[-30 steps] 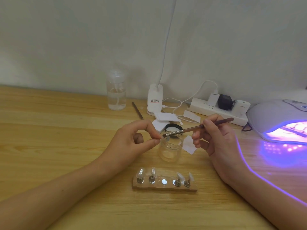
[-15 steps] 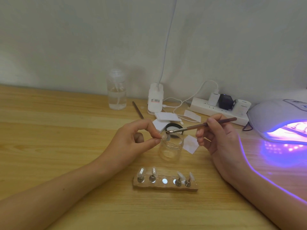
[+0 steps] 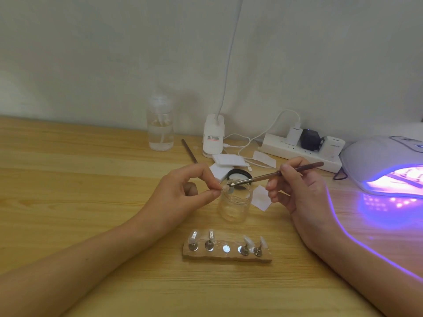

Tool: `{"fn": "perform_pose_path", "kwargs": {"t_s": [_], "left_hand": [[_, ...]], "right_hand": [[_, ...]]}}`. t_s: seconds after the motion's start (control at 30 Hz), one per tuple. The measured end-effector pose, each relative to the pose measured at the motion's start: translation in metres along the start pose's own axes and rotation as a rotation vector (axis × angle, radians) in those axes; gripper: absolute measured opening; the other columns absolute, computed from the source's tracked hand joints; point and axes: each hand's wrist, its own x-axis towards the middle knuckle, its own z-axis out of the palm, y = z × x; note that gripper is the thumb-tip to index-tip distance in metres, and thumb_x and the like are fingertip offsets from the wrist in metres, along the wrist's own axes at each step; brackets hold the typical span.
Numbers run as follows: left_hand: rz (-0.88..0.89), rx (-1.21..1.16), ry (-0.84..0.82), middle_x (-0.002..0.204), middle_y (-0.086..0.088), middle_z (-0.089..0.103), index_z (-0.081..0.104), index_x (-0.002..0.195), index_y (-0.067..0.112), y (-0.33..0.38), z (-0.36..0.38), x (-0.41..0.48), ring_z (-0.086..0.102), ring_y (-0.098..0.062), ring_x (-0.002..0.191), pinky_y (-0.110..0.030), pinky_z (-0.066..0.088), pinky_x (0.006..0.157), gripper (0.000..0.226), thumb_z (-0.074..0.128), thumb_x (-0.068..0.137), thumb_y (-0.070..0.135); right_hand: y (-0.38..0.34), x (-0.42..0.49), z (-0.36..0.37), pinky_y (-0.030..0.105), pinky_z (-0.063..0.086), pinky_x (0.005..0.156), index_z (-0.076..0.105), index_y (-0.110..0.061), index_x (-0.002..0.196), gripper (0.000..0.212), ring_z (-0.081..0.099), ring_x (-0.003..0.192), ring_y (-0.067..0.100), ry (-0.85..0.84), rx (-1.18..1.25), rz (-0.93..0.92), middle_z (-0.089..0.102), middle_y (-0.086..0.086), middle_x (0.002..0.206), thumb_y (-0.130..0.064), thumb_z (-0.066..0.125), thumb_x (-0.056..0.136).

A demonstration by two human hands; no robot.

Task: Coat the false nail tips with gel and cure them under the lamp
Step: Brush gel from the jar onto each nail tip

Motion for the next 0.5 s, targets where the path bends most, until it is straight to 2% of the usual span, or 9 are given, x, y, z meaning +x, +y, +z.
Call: {"fn": "perform_pose_path", "kwargs": {"t_s": [0.23, 0.37, 0.5], "left_hand": [[-0.013, 0.0, -0.002, 0.045, 0.017, 0.046, 0.067, 0.08, 0.02, 0.0001, 0.0004, 0.0001, 0.032, -0.006, 0.046, -0.011, 0.032, 0.049, 0.013, 0.074, 0.085, 0.011], [-0.002, 0.0, -0.006, 0.045, 0.018, 0.047, 0.067, 0.08, 0.02, 0.0017, 0.0007, 0.0004, 0.032, -0.005, 0.045, -0.012, 0.032, 0.048, 0.014, 0.074, 0.085, 0.009], [-0.015, 0.01, -0.004, 0.044, 0.016, 0.044, 0.067, 0.08, 0.023, 0.0006, 0.0001, -0.0001, 0.032, -0.007, 0.046, -0.013, 0.033, 0.049, 0.014, 0.074, 0.085, 0.011]], "right_hand": [[0.0005, -0.0003, 0.0006, 0.025, 0.051, 0.053, 0.059, -0.023, 0.082, 0.015, 0.061, 0.058, 0.018, -0.028, 0.006, -0.008, 0.065, 0.008, 0.068, -0.029, 0.058, 0.096], [0.0012, 0.0011, -0.0021, 0.023, 0.051, 0.053, 0.054, -0.016, 0.087, 0.015, 0.061, 0.059, 0.016, 0.016, 0.025, 0.013, 0.065, 0.006, 0.066, -0.031, 0.056, 0.089], [0.0015, -0.0002, -0.0002, 0.024, 0.05, 0.053, 0.055, -0.017, 0.087, 0.017, 0.06, 0.058, 0.015, -0.049, 0.036, -0.008, 0.064, 0.006, 0.067, -0.033, 0.058, 0.091]]}}
